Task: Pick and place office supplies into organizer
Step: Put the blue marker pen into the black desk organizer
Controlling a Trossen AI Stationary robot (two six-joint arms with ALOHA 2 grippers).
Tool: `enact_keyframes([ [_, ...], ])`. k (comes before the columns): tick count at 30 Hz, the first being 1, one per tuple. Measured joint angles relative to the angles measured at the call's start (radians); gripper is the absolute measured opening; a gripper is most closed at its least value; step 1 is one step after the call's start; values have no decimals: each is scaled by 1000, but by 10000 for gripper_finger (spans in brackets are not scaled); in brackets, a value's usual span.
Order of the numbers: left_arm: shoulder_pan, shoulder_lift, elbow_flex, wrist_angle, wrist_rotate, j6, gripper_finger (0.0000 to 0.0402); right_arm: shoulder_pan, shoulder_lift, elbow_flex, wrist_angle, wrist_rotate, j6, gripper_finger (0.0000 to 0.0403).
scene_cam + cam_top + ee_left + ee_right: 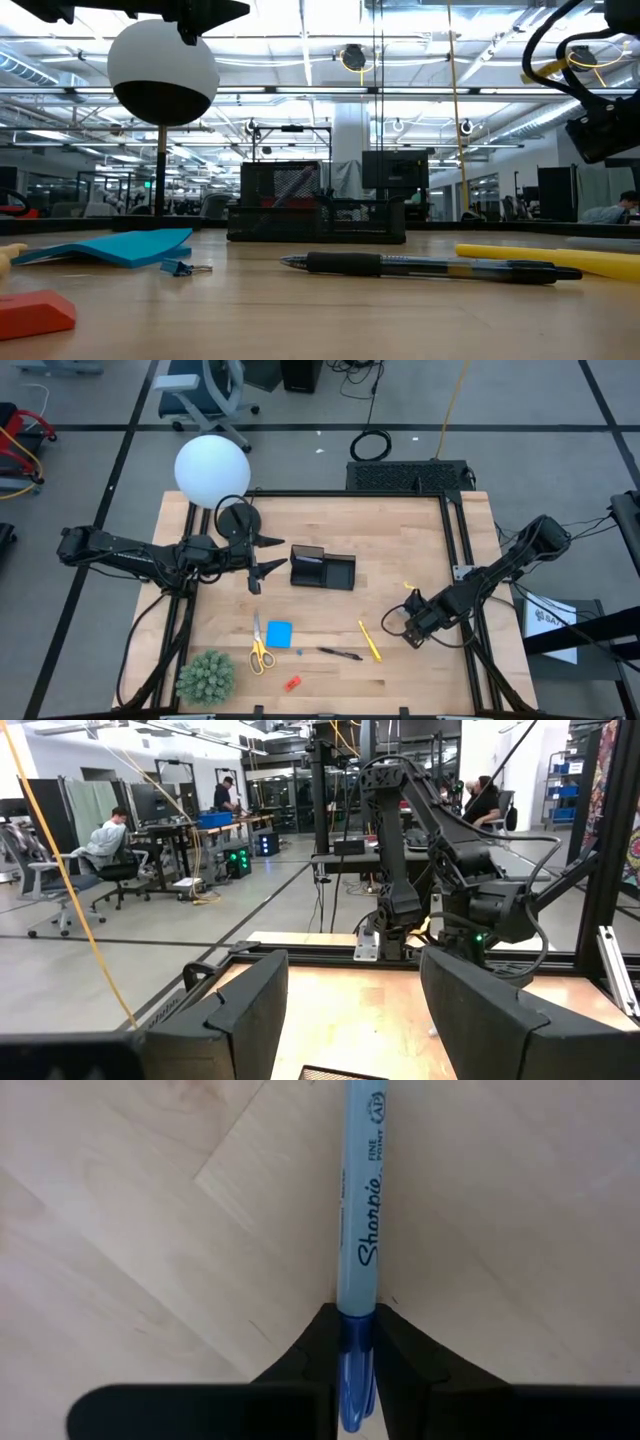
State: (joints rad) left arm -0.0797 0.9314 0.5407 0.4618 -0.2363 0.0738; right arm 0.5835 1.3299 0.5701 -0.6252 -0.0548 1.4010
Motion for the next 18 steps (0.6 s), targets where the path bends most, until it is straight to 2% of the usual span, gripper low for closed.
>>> enact_keyframes([
  [8,0,0,0,0,0,0,234,-4,-106,-6,7,54,-27,30],
  [18,0,0,0,0,0,0,234,-80,-224,-4,31,136,-151,30],
])
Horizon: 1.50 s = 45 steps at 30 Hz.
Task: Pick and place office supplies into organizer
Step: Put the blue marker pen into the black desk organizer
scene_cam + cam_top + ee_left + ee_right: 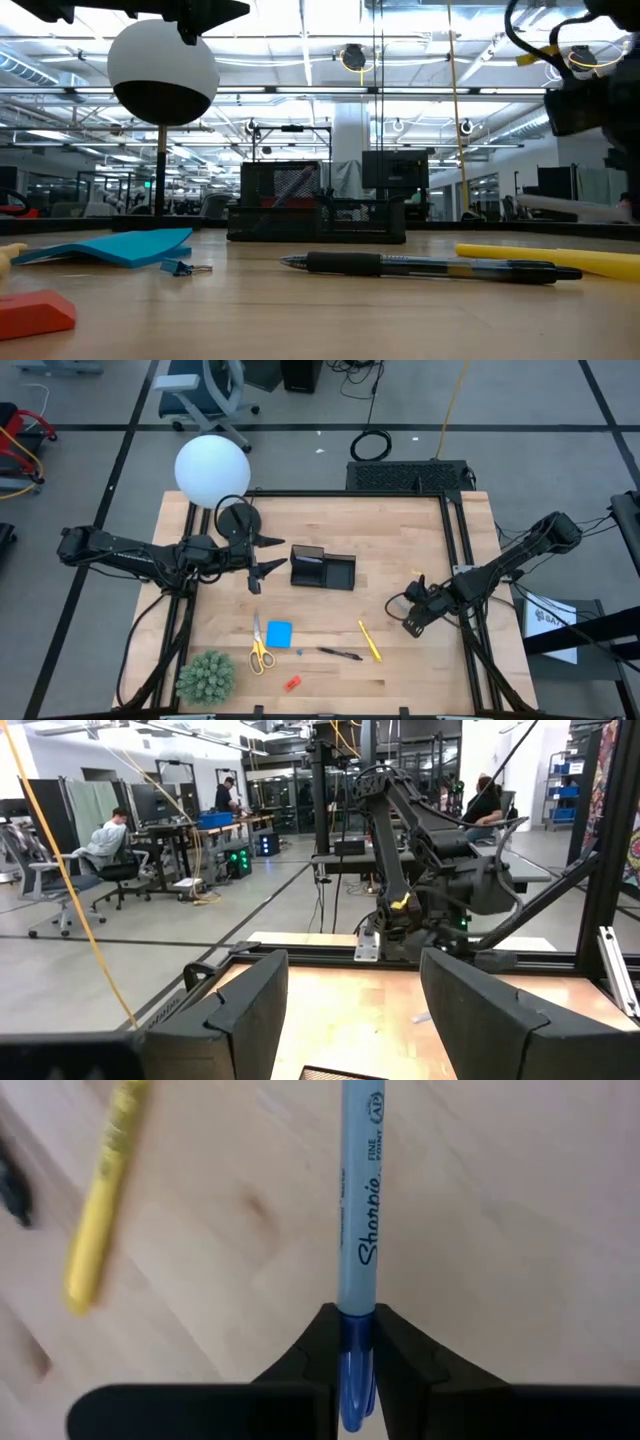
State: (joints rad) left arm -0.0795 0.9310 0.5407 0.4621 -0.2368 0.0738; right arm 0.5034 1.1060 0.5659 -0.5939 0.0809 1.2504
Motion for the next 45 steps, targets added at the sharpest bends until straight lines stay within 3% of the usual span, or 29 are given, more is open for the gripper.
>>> enact_keyframes([
  [6,0,0,0,-1,0,0,234,-61,-26,1,130,55,-151,30],
  [17,0,0,0,-3,0,-24,234,-158,-28,3,526,155,-569,30],
  [30,0,1,0,30,27,-114,234,-320,-28,3,960,155,-1075,30],
  [34,1,53,0,132,86,-132,234,-367,-17,4,1061,144,-1139,30],
  [38,2,161,31,261,149,-136,234,-415,28,6,1168,38,-1161,33],
  [45,26,307,183,160,200,-159,234,-449,146,42,1227,-23,-1166,27],
])
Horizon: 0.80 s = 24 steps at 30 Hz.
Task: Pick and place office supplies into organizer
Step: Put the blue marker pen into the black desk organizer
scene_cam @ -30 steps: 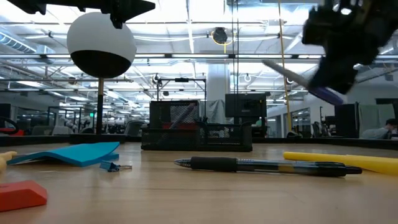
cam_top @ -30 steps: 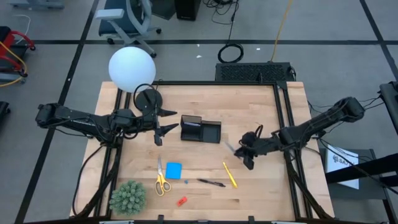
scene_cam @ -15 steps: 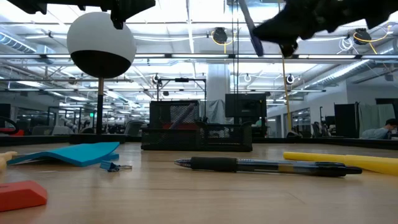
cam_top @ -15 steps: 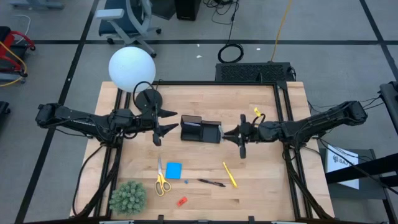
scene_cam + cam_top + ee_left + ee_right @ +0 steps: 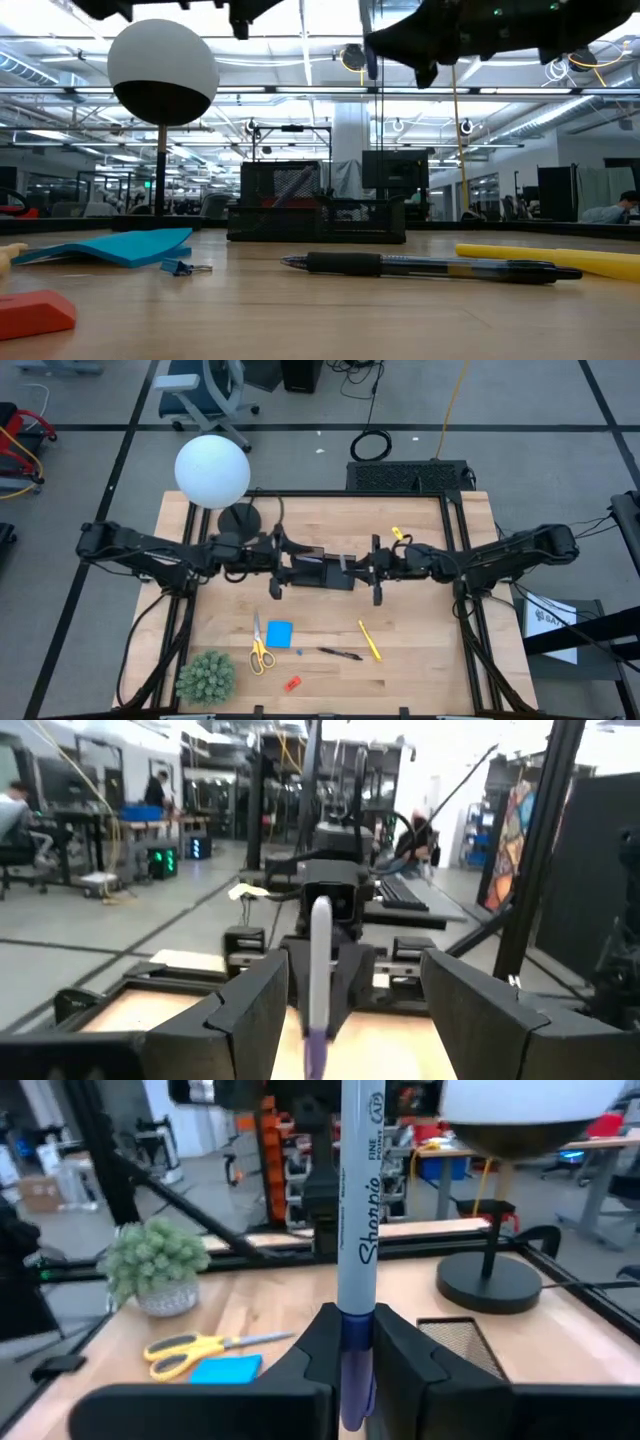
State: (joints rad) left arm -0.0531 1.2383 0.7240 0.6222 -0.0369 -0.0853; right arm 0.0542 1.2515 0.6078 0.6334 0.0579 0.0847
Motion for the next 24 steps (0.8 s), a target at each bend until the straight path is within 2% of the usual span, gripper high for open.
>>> enact_keyframes([
  [7,1,7,31,-72,-70,2,234,-3,42,66,4,-36,-30,27],
  [16,1,7,31,-32,-56,1,234,-3,41,123,16,-37,-88,25],
  [19,-5,8,31,-28,-28,8,234,-3,41,123,5,-37,-100,5],
  [24,12,61,28,5,-18,-18,234,0,42,123,7,-37,-100,3],
])
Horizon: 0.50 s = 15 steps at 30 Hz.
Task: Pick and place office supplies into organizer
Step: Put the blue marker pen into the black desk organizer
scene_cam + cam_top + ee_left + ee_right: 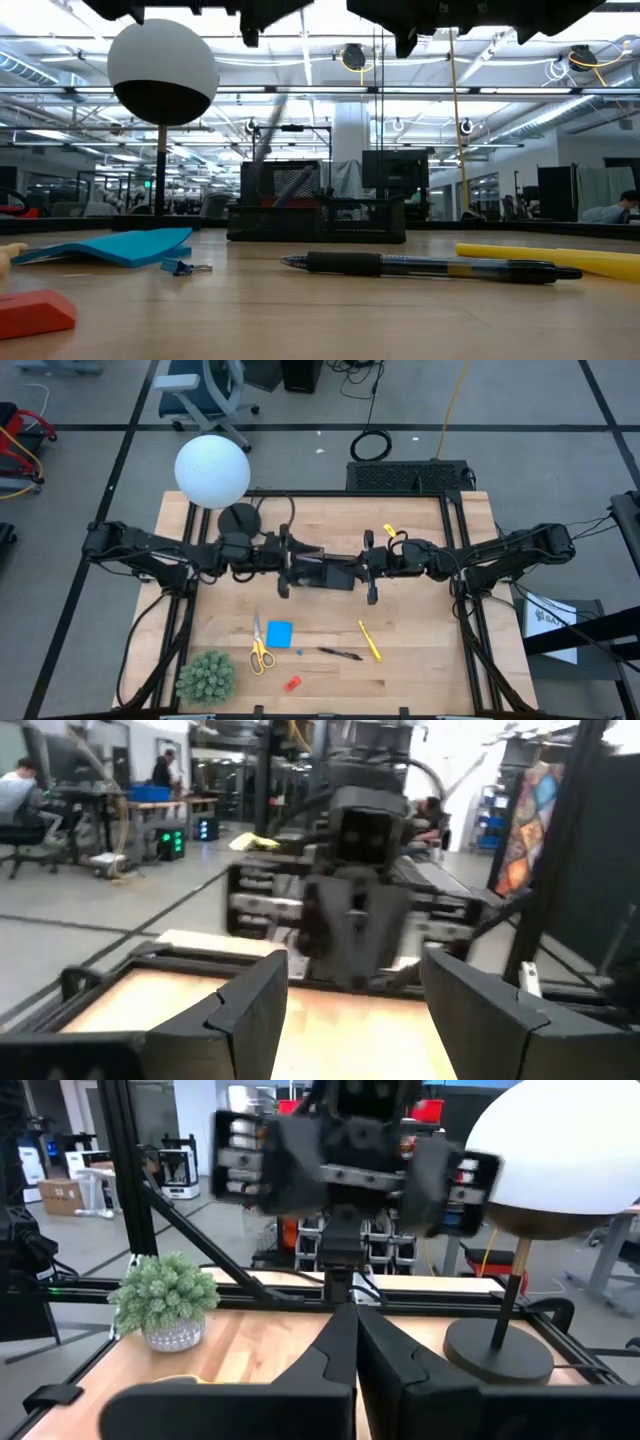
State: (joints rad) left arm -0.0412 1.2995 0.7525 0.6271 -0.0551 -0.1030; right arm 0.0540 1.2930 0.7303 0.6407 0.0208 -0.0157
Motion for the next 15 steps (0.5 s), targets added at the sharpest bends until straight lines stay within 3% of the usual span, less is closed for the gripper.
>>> enact_keyframes([
  [8,19,1,39,-69,76,-15,234,8,0,0,-2,-2,0,2],
  [15,14,-26,39,-159,59,1,234,6,0,0,-21,4,-7,0],
])
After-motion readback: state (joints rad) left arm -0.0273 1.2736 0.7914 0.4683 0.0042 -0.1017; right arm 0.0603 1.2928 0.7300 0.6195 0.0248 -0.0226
